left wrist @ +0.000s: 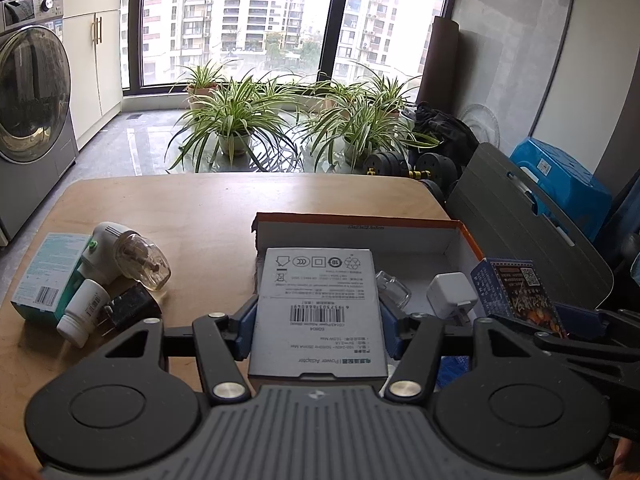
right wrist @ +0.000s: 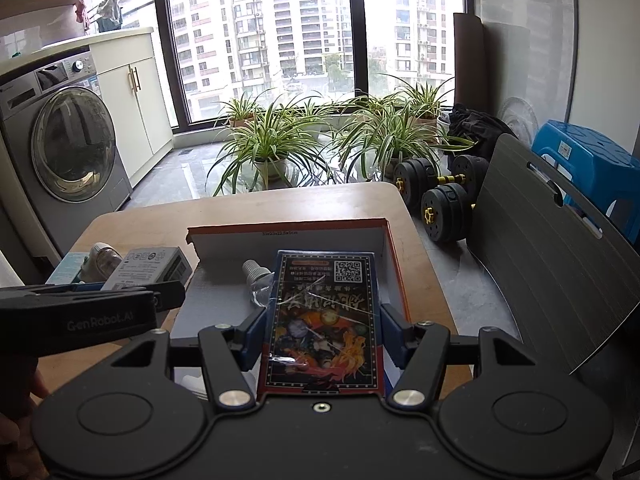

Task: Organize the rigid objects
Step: 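Lower the card pack into the box with right tool while left tool holds the white box above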

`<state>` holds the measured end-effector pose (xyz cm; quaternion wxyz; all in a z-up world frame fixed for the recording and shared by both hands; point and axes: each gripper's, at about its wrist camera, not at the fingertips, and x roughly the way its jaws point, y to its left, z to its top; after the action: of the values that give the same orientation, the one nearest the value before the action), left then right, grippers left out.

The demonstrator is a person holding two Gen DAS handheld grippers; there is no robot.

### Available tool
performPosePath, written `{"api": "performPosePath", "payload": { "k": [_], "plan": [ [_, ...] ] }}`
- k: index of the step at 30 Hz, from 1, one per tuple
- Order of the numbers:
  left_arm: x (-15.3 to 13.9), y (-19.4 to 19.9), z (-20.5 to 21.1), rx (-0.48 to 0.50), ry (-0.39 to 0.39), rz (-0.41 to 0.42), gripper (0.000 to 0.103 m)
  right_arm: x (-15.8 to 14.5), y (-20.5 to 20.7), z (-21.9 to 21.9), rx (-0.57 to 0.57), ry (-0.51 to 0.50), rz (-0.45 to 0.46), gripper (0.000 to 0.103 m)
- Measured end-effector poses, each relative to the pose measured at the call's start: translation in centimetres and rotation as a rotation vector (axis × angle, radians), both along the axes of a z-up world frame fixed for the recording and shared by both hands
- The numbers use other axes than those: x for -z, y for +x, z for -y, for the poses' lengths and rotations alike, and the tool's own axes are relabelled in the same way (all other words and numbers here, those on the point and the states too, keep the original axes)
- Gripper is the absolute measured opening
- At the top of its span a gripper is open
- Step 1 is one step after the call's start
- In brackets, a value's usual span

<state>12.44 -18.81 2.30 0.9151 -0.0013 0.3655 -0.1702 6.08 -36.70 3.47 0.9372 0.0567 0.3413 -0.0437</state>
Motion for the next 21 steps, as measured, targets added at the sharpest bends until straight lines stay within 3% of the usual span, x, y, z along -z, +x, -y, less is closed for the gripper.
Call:
{"api": "performPosePath", "payload": {
  "k": [21],
  "plan": [
    [2.5,3.8,0.5,-0.015,0.016,-0.074,0.06,1.6,5.1,0.7,-0.014,0.005,-0.049,0.072]
  ]
}}
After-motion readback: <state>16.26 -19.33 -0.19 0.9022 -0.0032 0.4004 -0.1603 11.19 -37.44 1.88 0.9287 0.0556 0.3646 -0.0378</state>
